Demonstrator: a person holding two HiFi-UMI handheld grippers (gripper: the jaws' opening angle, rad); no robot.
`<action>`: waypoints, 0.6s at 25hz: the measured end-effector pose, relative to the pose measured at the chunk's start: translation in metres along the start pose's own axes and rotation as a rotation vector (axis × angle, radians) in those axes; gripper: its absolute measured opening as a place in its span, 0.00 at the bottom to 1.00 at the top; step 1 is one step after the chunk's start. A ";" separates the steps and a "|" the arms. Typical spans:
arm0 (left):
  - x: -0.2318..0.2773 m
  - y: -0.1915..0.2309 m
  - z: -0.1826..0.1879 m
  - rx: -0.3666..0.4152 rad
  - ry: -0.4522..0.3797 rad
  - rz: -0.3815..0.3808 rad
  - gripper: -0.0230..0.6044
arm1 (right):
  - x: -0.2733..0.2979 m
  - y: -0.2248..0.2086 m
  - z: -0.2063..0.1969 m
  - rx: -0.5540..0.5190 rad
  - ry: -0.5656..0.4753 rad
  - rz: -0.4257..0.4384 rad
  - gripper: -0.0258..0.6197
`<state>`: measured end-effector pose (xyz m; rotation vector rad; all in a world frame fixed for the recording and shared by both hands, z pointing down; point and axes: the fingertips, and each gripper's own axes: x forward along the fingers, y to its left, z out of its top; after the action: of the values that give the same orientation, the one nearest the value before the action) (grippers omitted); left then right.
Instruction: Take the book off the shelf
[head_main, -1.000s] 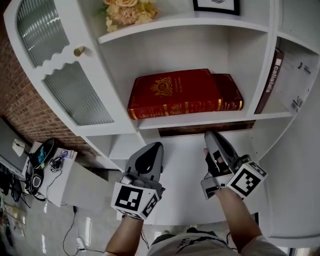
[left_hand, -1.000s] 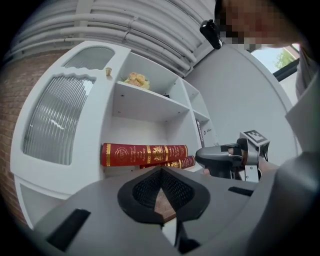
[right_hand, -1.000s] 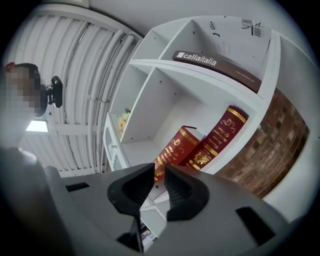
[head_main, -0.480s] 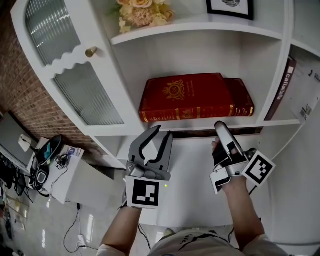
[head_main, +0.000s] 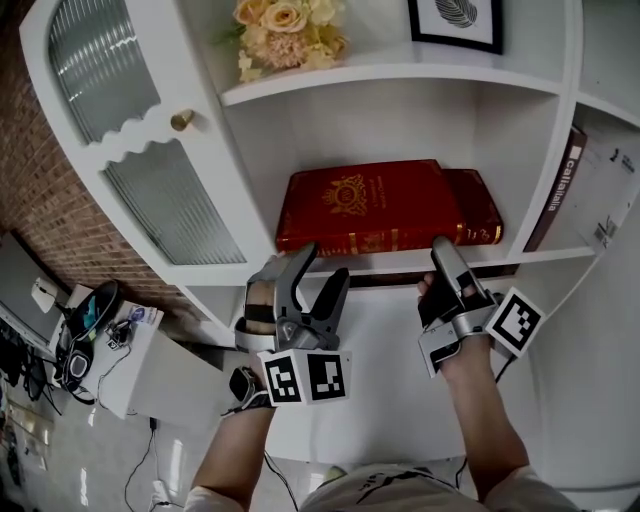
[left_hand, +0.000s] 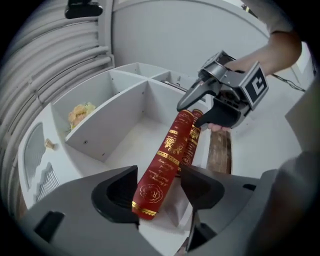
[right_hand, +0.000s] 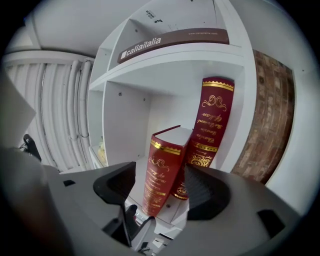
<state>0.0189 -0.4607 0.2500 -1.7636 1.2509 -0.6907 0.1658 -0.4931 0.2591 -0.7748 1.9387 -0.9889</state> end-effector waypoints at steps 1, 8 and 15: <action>0.002 -0.001 -0.002 0.026 0.010 -0.002 0.46 | 0.002 -0.001 0.000 0.015 -0.003 -0.002 0.49; 0.016 -0.001 -0.013 0.165 0.070 0.027 0.49 | 0.013 -0.008 0.004 0.090 -0.019 -0.009 0.52; 0.032 -0.005 -0.017 0.260 0.139 0.050 0.49 | 0.025 -0.010 0.011 0.128 -0.024 -0.020 0.52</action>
<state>0.0191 -0.4953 0.2616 -1.4885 1.2319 -0.9162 0.1647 -0.5216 0.2543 -0.7310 1.8309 -1.0998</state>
